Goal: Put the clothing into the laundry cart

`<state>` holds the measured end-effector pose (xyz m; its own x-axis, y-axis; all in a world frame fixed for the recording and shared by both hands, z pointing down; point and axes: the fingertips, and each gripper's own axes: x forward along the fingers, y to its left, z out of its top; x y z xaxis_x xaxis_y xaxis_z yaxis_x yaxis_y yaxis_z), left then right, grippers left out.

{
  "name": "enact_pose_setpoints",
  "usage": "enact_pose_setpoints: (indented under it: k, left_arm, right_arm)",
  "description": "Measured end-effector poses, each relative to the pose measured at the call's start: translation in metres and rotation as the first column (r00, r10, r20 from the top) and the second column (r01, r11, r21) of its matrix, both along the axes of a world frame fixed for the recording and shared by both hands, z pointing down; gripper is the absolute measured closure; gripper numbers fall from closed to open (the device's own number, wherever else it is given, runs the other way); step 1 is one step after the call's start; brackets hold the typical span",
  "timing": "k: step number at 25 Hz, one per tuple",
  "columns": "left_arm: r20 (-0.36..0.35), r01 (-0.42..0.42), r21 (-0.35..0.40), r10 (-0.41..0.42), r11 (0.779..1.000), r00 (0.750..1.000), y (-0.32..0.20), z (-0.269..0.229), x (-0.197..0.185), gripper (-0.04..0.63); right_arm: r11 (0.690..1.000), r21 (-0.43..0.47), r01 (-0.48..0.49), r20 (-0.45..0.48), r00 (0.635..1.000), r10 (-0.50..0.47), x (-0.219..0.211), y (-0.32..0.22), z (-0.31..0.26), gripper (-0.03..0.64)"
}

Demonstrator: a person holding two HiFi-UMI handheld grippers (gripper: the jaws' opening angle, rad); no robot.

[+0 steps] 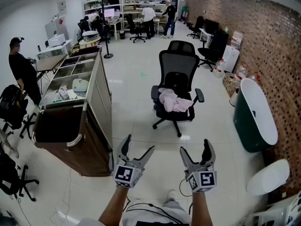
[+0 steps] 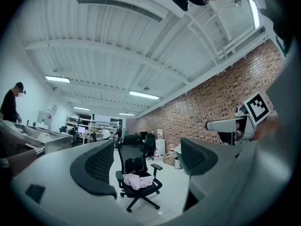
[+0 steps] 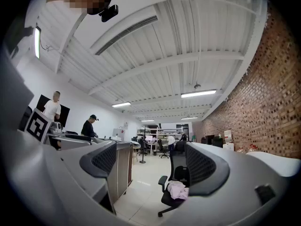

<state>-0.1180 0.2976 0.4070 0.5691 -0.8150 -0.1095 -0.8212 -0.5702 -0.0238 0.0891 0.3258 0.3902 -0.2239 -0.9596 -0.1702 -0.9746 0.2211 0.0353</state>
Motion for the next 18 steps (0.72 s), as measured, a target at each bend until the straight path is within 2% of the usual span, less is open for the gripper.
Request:
enact_pose_setpoints:
  k: [7, 11, 16, 18]
  left_arm:
    - [0.045, 0.022, 0.028, -0.023, 0.999, 0.999, -0.039, 0.004, 0.092, 0.172]
    - [0.025, 0.067, 0.024, -0.068, 0.997, 0.997, -0.055, 0.001, 0.138, 0.173]
    - [0.052, 0.081, 0.023, -0.082, 0.996, 0.995, -0.058, 0.006, 0.181, 0.172]
    - [0.065, 0.077, -0.001, -0.077, 0.997, 0.995, -0.059, 0.003, 0.194, 0.172]
  right_arm:
    - [0.999, 0.014, 0.031, 0.013, 0.999, -0.031, 0.101, -0.037, -0.008, 0.127]
    - [0.999, 0.015, 0.046, 0.02, 0.999, -0.047, 0.157, -0.053, -0.011, 0.127]
    - [0.998, -0.009, 0.067, 0.058, 0.996, -0.066, 0.207, -0.068, -0.001, 0.14]
    - [0.997, -0.015, 0.073, 0.08, 0.994, -0.072, 0.217, -0.077, 0.005, 0.146]
